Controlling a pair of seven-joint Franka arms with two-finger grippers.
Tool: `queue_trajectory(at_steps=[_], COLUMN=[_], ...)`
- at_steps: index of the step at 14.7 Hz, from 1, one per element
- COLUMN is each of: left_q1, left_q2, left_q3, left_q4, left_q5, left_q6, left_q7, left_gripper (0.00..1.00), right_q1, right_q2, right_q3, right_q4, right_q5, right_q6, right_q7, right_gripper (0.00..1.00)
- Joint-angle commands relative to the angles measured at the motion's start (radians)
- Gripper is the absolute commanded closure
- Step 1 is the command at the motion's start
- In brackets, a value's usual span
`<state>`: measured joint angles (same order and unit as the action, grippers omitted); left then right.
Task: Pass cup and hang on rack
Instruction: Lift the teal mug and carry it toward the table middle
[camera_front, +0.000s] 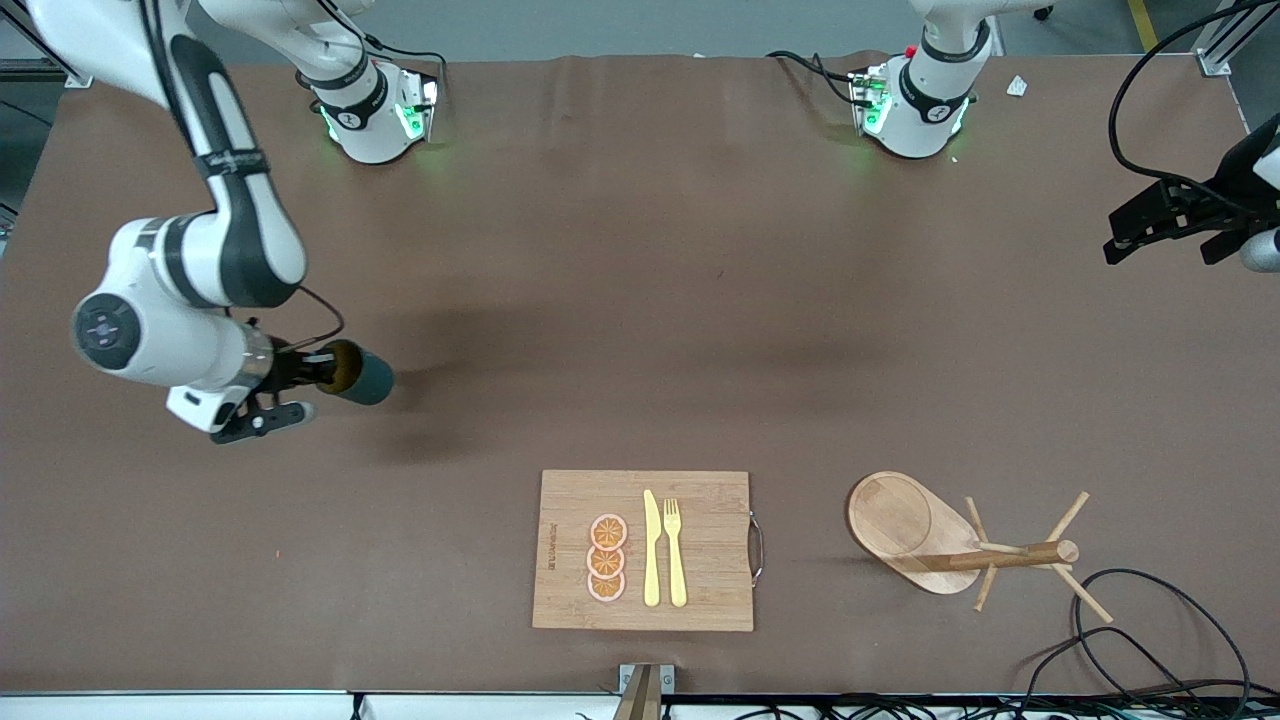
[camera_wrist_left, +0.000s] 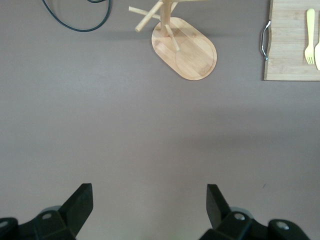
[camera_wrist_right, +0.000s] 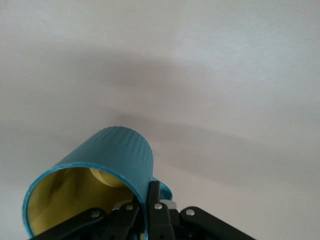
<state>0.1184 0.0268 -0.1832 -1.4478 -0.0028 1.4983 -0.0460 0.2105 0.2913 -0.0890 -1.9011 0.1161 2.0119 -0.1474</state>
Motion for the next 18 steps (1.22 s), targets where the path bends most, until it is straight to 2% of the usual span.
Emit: queue_trajectory(at_steps=[1,4,8,12,15,18], left_q1=[0.004,0.004,0.006,0.006,0.006,0.003], left_q2=[0.004,0.004,0.024,0.025,0.025,0.025], left_q3=[0.002,0.002,0.002,0.002,0.002,0.002], left_q4=[0.015,0.014,0.015,0.012,0.011,0.01], left_q5=[-0.017,-0.017,-0.016,-0.011,-0.008,-0.016], left_q6=[0.014,0.068,0.106,0.105,0.103,0.1], left_q7=[-0.003,-0.005,-0.006,-0.009,-0.008,-0.014], left_gripper=[0.0,0.0,0.0,0.0,0.0,0.0], right_q1=[0.122,0.263,0.417,0.506,0.561,0.598], right_q2=[-0.032,-0.024,0.011,0.103,0.175,0.218], right_q3=[-0.008,-0.009,-0.008,-0.009,-0.009,-0.009], right_q4=[-0.015,-0.001,0.011,0.092,0.16,0.183], right_q5=[0.007,0.025,0.028,0.095,0.097,0.096], right_q6=[-0.004,0.017,0.115,0.163,0.165,0.171], right_q7=[0.214,0.444,0.69,0.859,0.969,0.98], right_gripper=[1.0,1.0,1.0,1.0,1.0,1.0])
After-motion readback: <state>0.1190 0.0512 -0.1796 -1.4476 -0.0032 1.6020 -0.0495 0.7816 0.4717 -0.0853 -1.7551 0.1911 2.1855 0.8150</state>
